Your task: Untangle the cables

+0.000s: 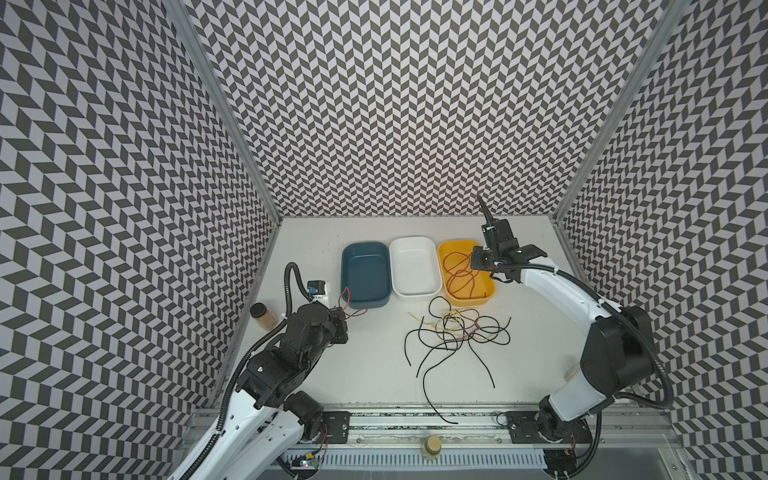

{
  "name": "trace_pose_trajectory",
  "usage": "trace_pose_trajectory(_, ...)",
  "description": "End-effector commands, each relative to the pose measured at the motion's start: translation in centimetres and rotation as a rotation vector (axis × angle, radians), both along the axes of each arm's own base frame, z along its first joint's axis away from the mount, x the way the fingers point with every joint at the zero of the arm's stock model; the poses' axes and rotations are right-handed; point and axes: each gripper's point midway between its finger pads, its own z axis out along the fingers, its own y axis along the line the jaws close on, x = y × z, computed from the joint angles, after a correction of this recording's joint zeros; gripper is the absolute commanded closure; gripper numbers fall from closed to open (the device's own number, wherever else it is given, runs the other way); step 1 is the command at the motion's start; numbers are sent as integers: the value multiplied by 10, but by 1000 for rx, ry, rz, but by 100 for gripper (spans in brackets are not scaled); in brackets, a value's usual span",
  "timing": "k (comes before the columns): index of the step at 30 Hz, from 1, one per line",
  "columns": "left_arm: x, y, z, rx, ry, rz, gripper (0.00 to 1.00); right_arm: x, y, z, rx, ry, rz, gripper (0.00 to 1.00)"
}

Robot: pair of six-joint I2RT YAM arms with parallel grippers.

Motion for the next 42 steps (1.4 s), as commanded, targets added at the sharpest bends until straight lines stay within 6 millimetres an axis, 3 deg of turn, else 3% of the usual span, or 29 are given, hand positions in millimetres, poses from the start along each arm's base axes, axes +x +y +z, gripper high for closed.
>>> trace_pose_trajectory(1, 0, 2, -1, 11, 3, 11, 100, 6, -3, -20, -21, 65, -40, 100)
trace_pose_trajectory(8, 0, 1, -2, 18, 9, 7, 100, 21, 6, -55, -21, 151, -1, 100)
trace_pose_trajectory(15, 1, -1, -4, 25, 17, 2, 100, 26, 8, -66, -24, 214, 10, 100)
trace_pose_trajectory(19, 2, -1, -5, 30, 19, 0, 100, 25, 1, -61, -46, 229, -9, 93)
trace_pose_trajectory(23, 2, -1, -5, 31, 18, -2, 100, 22, -2, -58, -61, 240, -10, 75)
trace_pose_trajectory(27, 3, -2, -6, 33, 21, -2, 100, 20, -4, -50, -74, 230, -8, 67)
trace_pose_trajectory(42, 2, -3, -5, 37, 21, -8, 100, -2, -21, 20, -79, 131, -53, 49)
